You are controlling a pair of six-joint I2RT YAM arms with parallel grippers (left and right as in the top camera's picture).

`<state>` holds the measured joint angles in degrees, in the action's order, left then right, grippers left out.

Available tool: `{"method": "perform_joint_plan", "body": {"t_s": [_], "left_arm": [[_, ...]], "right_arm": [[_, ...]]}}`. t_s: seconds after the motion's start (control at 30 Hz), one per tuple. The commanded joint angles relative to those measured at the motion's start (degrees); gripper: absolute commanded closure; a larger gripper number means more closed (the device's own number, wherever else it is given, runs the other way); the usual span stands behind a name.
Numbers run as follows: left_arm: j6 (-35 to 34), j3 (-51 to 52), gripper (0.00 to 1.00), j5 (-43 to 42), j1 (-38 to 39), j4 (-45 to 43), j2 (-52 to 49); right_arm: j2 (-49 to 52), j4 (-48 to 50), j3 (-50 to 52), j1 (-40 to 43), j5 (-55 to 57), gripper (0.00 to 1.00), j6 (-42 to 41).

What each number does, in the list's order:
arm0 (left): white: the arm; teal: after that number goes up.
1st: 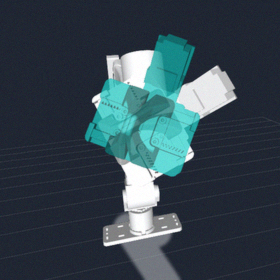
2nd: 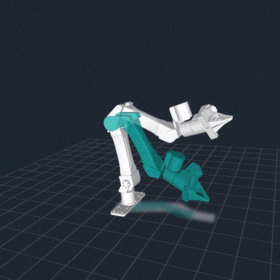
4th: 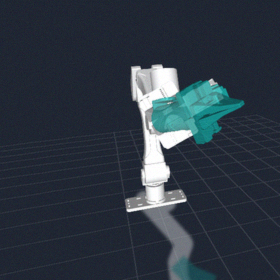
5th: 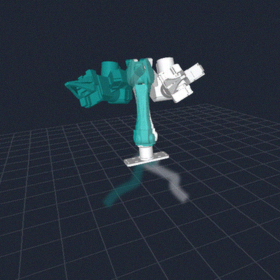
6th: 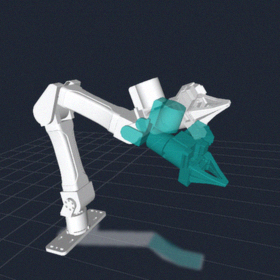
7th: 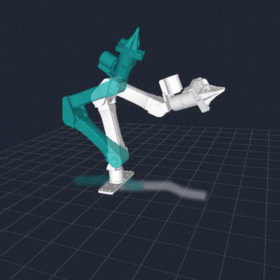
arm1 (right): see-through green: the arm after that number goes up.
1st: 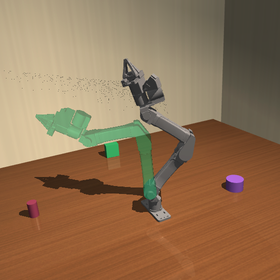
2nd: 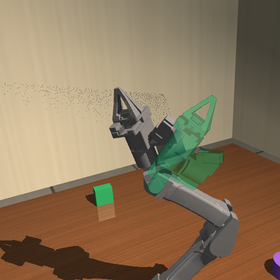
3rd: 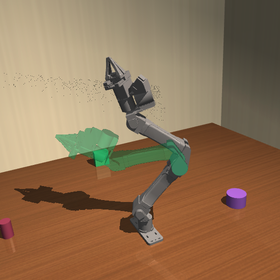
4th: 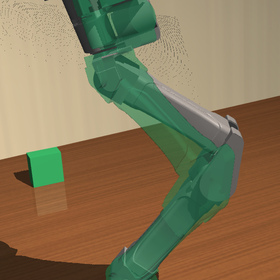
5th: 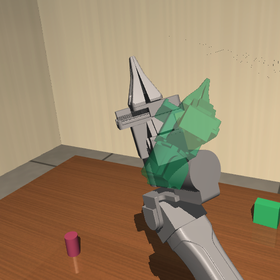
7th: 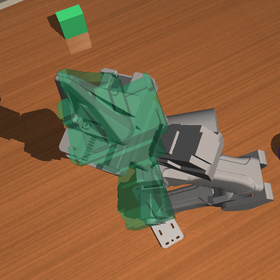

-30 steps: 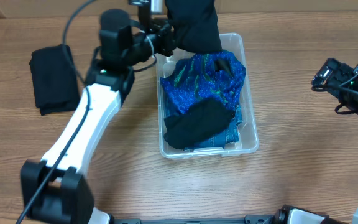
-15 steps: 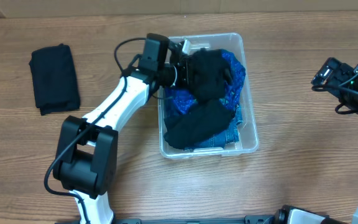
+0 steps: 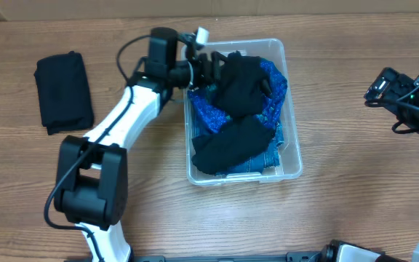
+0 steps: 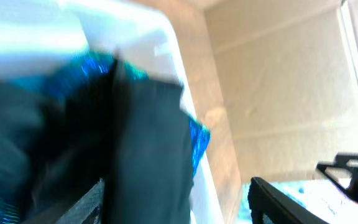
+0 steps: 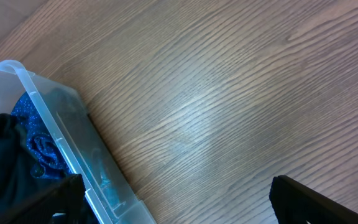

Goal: Pack container
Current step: 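Lower the black cloth into the bin's upper half and release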

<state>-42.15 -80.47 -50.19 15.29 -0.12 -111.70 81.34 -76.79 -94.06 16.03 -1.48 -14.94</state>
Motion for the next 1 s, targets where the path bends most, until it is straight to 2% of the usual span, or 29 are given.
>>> {"method": "perform_joint_plan", "body": {"t_s": [0.0, 0.03, 0.17, 0.33, 0.37, 0.4, 0.43, 0.47, 0.5, 0.53, 0.57, 0.63, 0.77, 0.97], "left_arm": [[-0.44, -1.46, 0.04, 1.88, -2.19, -1.88, 7.06], [0.02, -1.46, 0.00, 3.08, -2.27, -1.86, 8.26], [3.13, -1.46, 0.00, 5.31, -1.38, -2.05, 12.09], [12.44, -1.46, 0.01, 2.27, 4.00, 0.15, 12.68], [15.17, -1.46, 0.05, 3.06, 5.09, 1.55, 12.61], [18.91, -1.46, 0.11, 5.86, 6.80, 4.42, 12.55], [21.51, -1.46, 0.25, 9.05, 8.22, 6.91, 12.39], [23.85, -1.46, 0.52, 12.33, 9.64, 9.31, 12.22], [25.57, -1.46, 0.70, 15.69, 10.97, 11.10, 11.82], [27.15, -1.46, 0.81, 18.56, 12.22, 12.28, 11.39], [28.98, -1.46, 0.85, 20.55, 13.33, 12.83, 10.75], [30.86, -1.46, 0.78, 22.25, 14.95, 12.20, 9.60], [28.98, -1.68, 0.81, 22.27, 15.63, 6.56, 6.29], [27.15, -6.38, 0.81, 22.10, 13.27, 6.34, -0.57]], "right_arm": [[0.02, 0.15, -0.11, -0.26, 0.31, 0.00, 0.15], [0.02, 0.15, -0.11, -0.26, 0.31, 0.00, 0.15], [0.02, 0.20, -0.11, -0.26, 0.28, 0.00, 0.13], [0.02, 0.22, -0.11, -0.26, 0.28, 0.00, 0.13], [0.02, 0.20, -0.11, -0.26, 0.28, 0.00, 0.13], [0.02, 0.20, -0.11, -0.26, 0.28, 0.00, 0.13], [0.02, 0.17, -0.11, -0.26, 0.28, 0.00, 0.13], [0.02, 0.17, -0.11, -0.26, 0.28, 0.00, 0.13], [0.02, 0.17, -0.11, -0.26, 0.28, 0.00, 0.13], [0.02, 0.20, -0.11, -0.26, 0.28, 0.00, 0.13], [0.02, 0.17, -0.11, -0.26, 0.28, 0.00, 0.13], [0.02, 0.15, -0.11, -0.26, 0.28, 0.00, 0.13], [0.02, 0.09, -0.11, -0.26, 0.26, 0.00, 0.13], [0.02, 0.07, -0.11, -0.26, 0.26, 0.00, 0.13]]}}
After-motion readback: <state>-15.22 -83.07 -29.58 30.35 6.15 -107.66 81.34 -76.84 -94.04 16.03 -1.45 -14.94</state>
